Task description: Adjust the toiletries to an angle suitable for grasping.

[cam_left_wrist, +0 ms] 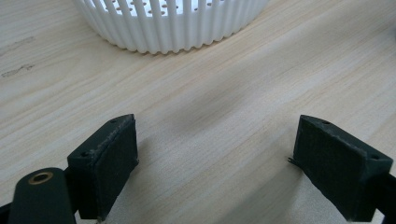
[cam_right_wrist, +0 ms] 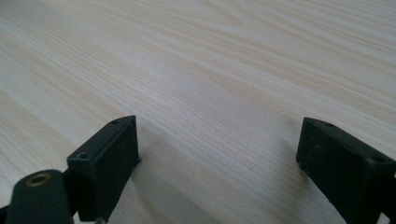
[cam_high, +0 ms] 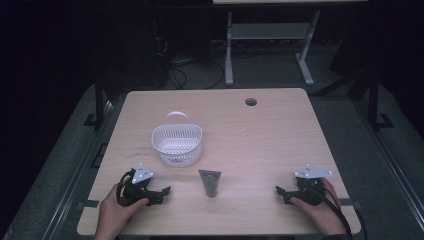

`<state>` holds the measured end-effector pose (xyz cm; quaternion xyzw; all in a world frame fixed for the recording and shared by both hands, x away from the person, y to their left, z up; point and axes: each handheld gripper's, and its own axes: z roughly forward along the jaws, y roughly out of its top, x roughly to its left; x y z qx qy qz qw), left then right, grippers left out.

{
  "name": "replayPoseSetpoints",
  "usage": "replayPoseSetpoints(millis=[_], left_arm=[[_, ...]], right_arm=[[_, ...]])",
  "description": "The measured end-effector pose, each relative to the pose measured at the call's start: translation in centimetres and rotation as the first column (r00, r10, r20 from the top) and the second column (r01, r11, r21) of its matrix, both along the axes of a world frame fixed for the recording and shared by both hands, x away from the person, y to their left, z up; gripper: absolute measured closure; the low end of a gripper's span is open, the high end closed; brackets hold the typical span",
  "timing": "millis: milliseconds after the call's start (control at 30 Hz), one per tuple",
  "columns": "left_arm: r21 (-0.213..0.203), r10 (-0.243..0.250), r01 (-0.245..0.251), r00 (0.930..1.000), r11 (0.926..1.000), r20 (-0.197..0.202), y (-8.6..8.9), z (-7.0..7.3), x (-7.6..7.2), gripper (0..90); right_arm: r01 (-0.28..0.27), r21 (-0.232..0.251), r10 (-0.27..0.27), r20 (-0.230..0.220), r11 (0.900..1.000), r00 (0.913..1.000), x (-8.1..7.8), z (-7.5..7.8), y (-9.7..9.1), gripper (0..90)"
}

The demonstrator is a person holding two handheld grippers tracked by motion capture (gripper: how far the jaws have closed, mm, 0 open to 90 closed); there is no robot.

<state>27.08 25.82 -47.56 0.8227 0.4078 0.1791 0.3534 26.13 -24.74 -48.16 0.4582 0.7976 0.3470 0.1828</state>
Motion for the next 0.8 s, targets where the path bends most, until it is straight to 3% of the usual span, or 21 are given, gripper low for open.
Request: replayPoseSetpoints(millis=[200,333,433,500,800], left_arm=[[0.000,0.000,0.000,1.0000,1.0000,0.000,0.0,0.0,0.0,12.7],[0.000,0.000,0.000,1.0000,1.0000,0.000,0.0,0.0,0.0,12.7],[0.000,-0.001,0.001,1.0000,1.0000,0.000,0.0,0.0,0.0,12.7],[0.000,-0.001,0.001,1.0000,1.0000,0.000,0.0,0.0,0.0,12.7],[0.003,0.016,-0.016,0.9999,0.9999,-0.002,-0.1,0.0,-0.1,12.6]], right_arm=[[-0.006,0.005,0.006,0.004,1.0000,1.0000,-0.1,0.1,0.0,20.0],[-0.019,0.016,0.019,0.004,0.9997,0.9998,-0.1,0.5,0.1,33.2],[-0.037,0.069,0.037,0.002,0.9969,0.9993,-0.3,1.1,0.2,44.2],[-0.051,0.071,0.051,0.004,0.9962,0.9987,-0.4,1.4,0.4,50.9],[-0.130,0.130,0.132,-0.010,0.9830,0.9911,-0.7,2.6,1.4,82.1]])
